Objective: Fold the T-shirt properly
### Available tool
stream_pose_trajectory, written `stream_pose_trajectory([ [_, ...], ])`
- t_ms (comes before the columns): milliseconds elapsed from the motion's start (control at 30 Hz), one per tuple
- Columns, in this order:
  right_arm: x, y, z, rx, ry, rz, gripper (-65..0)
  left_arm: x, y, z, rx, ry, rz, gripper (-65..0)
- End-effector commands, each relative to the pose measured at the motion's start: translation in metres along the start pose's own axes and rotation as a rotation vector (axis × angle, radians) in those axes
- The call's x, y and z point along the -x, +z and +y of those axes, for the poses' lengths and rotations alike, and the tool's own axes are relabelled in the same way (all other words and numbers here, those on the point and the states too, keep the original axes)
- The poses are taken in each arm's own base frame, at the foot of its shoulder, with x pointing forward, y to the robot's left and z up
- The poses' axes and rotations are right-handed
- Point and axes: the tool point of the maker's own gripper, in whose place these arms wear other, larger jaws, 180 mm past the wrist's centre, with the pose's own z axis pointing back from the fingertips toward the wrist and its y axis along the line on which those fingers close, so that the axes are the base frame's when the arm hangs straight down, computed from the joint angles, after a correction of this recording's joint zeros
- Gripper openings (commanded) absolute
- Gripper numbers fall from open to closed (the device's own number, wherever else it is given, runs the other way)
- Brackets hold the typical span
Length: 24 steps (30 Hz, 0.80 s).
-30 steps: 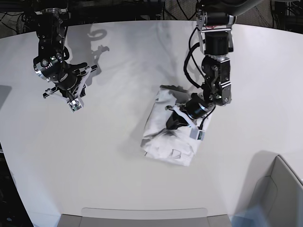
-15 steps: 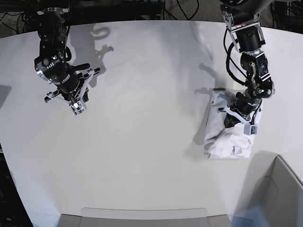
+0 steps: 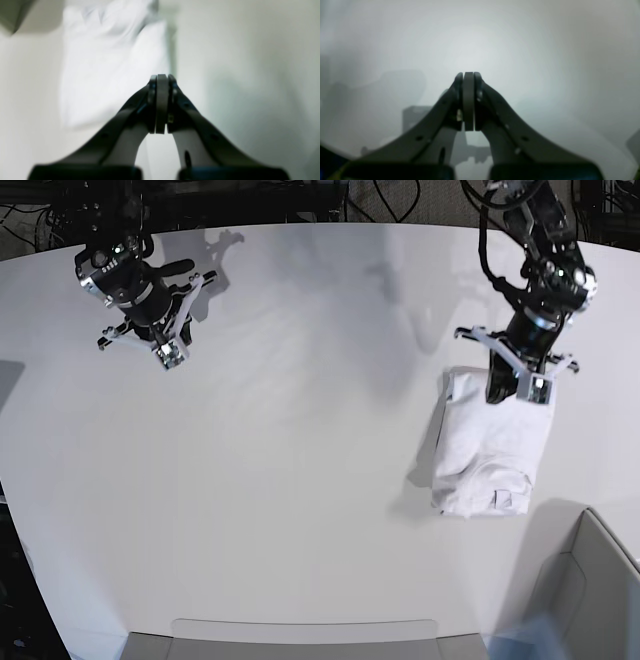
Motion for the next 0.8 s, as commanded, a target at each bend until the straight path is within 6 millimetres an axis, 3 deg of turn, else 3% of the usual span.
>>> stream_pose_trajectory([
  [0, 0.005, 0.006, 0.008, -0.021, 0.006, -0.013, -65.0, -0.009, 0.010, 0.003, -0.018, -0.004, -0.047, -65.0],
  [200, 0.070, 0.032, 0.067, -0.158, -0.063, 0.045, -65.0, 0.073, 0.054, 0.014, -0.081, 0.059, 0.182, -65.0],
  [367, 0.115, 0.069, 0.114, -0.312, -0.232, 0.136, -65.0, 0.118, 0.108, 0.021, -0.096, 0.175, 0.287, -65.0],
  [467, 0.134, 0.088, 0.129, -0.359, -0.325, 0.193, -65.0, 0.142, 0.144, 0.018, -0.095, 0.243, 0.362, -65.0],
  [600, 0.166, 0.111, 0.139, -0.383, -0.313, 0.311, -65.0, 0.168, 0.176, 0.018, -0.086, 0.219, 0.493, -65.0],
  [767, 0.197, 0.118, 0.151, -0.414, -0.245, 0.448, -65.0, 0.200, 0.189, 0.001, -0.008, 0.235, 0.618, -65.0],
])
